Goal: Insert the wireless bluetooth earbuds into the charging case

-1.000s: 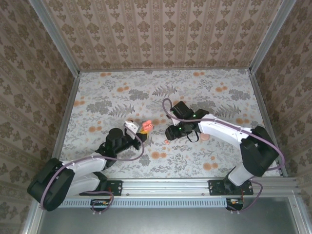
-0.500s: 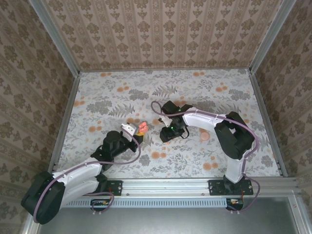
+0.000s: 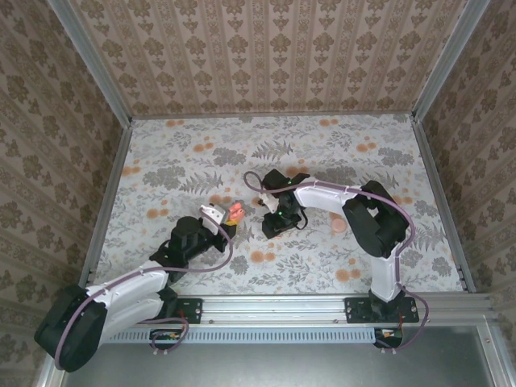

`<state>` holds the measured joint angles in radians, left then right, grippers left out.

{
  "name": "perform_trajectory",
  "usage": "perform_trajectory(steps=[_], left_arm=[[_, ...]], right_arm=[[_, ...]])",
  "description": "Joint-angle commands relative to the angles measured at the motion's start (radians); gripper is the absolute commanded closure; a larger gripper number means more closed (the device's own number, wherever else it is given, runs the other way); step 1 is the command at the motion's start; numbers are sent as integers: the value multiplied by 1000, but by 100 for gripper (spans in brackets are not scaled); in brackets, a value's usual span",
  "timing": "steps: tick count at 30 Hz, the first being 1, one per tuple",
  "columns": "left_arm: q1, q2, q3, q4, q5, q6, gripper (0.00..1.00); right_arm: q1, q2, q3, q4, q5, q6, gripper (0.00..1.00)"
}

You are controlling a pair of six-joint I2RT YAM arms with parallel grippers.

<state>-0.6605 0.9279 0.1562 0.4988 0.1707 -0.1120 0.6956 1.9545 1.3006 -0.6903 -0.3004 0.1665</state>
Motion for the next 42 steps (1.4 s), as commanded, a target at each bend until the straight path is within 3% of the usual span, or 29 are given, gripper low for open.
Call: perform_trajectory(steps=[1,16,27,42], left_arm=[[-5,-19,3,-20,-10,18,85],[-5,-21,6,-33,-8,22,85],[-7,72,8,49,20,24,85],[-10,119,34,72,35,23,85]], right_arm=[[12,31,28,-38,-14,-8,58],[35,17,36,-70,71,32,75],[33,-145,-112,58,166,152,77],[31,-289,-325,102,286,459,76]])
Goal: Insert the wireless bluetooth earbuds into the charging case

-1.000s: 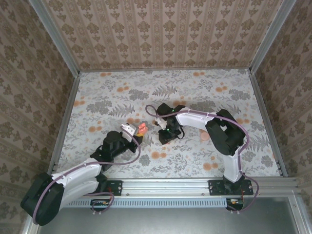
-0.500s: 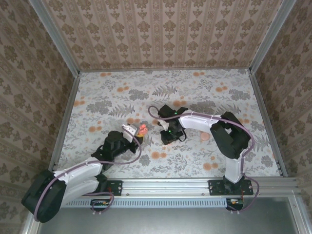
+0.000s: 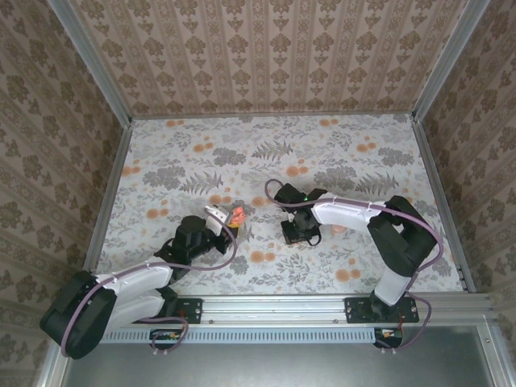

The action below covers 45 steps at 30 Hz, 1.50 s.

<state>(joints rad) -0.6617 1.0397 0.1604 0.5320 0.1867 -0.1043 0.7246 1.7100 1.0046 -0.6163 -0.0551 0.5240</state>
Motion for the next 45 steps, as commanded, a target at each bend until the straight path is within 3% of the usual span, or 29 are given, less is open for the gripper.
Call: perform_trajectory(steps=[1,5,10,14,20,28,34,45], left_arm=[[-9,6,31,40,20,17,85],[-9,13,37,39,26,17,85],[-10,23,41,42,29,21,85],[-11,31,45,41,33,21,85],[-16,27,42,38,33,21,85],[-18,14,41,28,28,22,85],[-17,-7,38,5,14,25,85],[-19,-23,40,-17,7,26,85]], right_arm=[[2,-50,-41,37,40,120,76],[5,-68,-72,48,37,170,75],[7,-94,-61,7,22,171,62],[-7,-129,22,-113,16,124,57],[-72,-128,167,-339,-44,-4,55],[-88,67,332,-575,-62,-284,55],[-85,168,358,-550,-111,-370,55],[-65,247,358,-456,-161,-383,54]])
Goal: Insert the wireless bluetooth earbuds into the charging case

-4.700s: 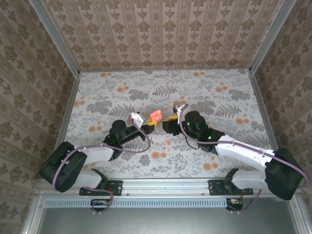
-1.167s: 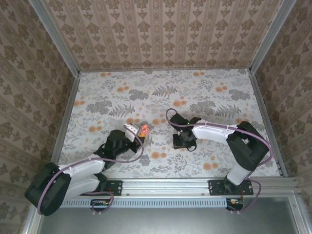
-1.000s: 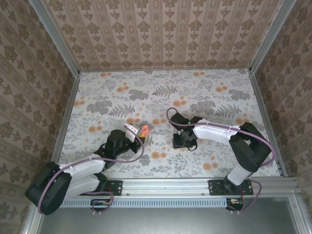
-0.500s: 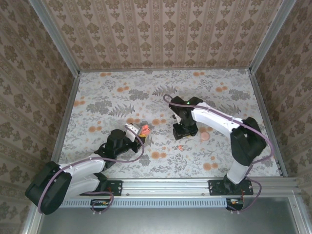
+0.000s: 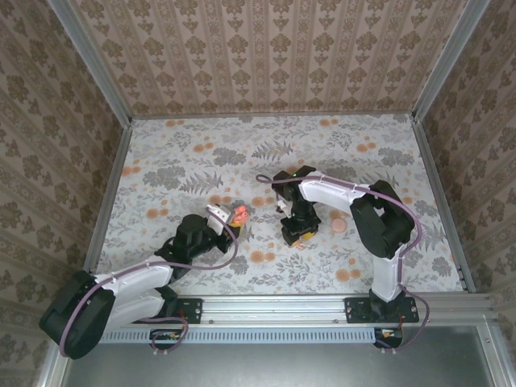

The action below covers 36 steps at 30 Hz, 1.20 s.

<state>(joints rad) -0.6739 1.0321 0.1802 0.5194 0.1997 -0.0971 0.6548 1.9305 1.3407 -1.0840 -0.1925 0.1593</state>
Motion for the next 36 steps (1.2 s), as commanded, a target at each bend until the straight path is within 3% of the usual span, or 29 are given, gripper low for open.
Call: perform_trajectory(steps=[1,14,24,30,36], left_arm=[[-6,-17,21,-8,-8,20,85],[-7,-55,15,-30,-21,22,85],[-7,-61,11,-31,-25,22,85],[-6,-40,6,1,-11,25,85],[-10,56,-3,146,52,33,85]], right_arm=[[5,30,21,15,-25,-18,55],[6,76,14,27,-5,-17,60],[7,85,8,33,11,-6,71],[5,22,-14,65,33,19,75],[0,-128,-90,213,72,90,75]])
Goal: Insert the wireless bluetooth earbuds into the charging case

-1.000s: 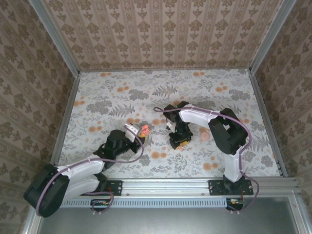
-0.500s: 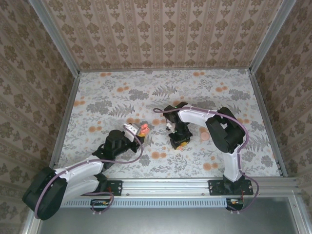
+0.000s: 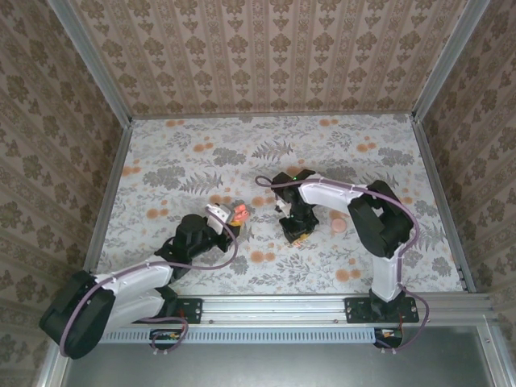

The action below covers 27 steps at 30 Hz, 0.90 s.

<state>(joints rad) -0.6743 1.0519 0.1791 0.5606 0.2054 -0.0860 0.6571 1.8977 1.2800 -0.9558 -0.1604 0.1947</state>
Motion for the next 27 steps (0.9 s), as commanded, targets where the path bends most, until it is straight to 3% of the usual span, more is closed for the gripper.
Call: perform_trajectory(steps=[1,5,9,16,27], left_arm=[[-12,57,2,133,60,28,85],[-22,141,39,196,107,67,85],[-41,214,81,253,148,92,85],[-71,298,162,296,188,125,85],[-108,403,250,371,204,102,86]], right_arm=[[-5,-133,-54,130,47,72,75],[-5,-291,-173,332,129,153,75],[-6,-489,-368,655,186,231,75],[-6,-773,-709,1196,183,292,74],[5,-843,-838,1488,73,327,75]])
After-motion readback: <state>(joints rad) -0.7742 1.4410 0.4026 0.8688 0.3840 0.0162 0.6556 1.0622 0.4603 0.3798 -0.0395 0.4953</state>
